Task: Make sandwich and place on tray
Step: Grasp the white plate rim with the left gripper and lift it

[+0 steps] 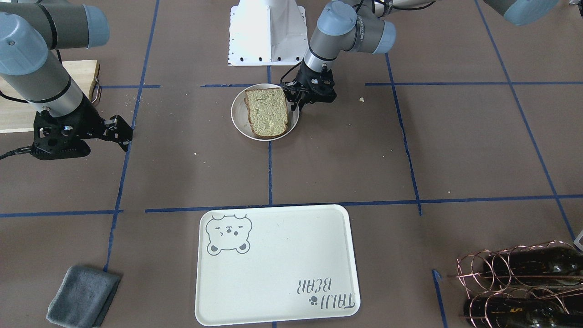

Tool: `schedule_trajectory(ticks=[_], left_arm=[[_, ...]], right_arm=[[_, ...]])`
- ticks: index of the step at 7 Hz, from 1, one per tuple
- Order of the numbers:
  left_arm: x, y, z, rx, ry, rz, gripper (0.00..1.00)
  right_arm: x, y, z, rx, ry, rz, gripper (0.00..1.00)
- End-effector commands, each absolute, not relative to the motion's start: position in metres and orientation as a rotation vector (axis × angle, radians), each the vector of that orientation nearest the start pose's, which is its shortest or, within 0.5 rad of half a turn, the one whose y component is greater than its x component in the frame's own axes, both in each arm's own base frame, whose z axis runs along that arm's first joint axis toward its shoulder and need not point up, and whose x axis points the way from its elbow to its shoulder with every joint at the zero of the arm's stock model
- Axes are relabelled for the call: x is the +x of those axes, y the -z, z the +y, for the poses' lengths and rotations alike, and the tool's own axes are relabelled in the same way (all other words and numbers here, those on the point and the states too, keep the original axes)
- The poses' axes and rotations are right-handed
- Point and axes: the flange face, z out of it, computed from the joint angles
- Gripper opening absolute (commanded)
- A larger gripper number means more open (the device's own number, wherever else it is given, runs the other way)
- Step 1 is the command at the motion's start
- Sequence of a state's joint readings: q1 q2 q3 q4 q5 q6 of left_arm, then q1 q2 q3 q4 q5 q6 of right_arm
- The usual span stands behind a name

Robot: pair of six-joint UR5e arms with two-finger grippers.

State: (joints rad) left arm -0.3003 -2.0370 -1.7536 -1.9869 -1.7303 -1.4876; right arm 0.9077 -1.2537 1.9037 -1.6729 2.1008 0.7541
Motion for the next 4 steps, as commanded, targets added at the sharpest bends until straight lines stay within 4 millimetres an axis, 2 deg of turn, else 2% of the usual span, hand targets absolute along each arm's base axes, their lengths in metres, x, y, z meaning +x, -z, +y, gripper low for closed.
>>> schedule_trajectory(ticks=[1,2,3,4], left_arm=[[0.568,-0.256,-0.298,0.058,0.104,1.095,0.0],[0.552,-0.239,-0.299,0.07,0.106,1.14,0.0],[0.54,-0.232,-0.302,0.052,0.097,1.164,0.0],[0.523,-0.223,-0.323,0.031,0.104,1.199,0.0]], right_arm=[[-0.278,-0.349,-0.506,0.071,0.071,-0.757,1.0],[-0.264,-0.357,-0.508,0.058,0.084,-0.774,1.0],[-0.251,-0.365,-0.508,0.069,0.102,-0.767,1.0],[-0.243,-0.368,-0.507,0.078,0.108,-0.765,1.0]])
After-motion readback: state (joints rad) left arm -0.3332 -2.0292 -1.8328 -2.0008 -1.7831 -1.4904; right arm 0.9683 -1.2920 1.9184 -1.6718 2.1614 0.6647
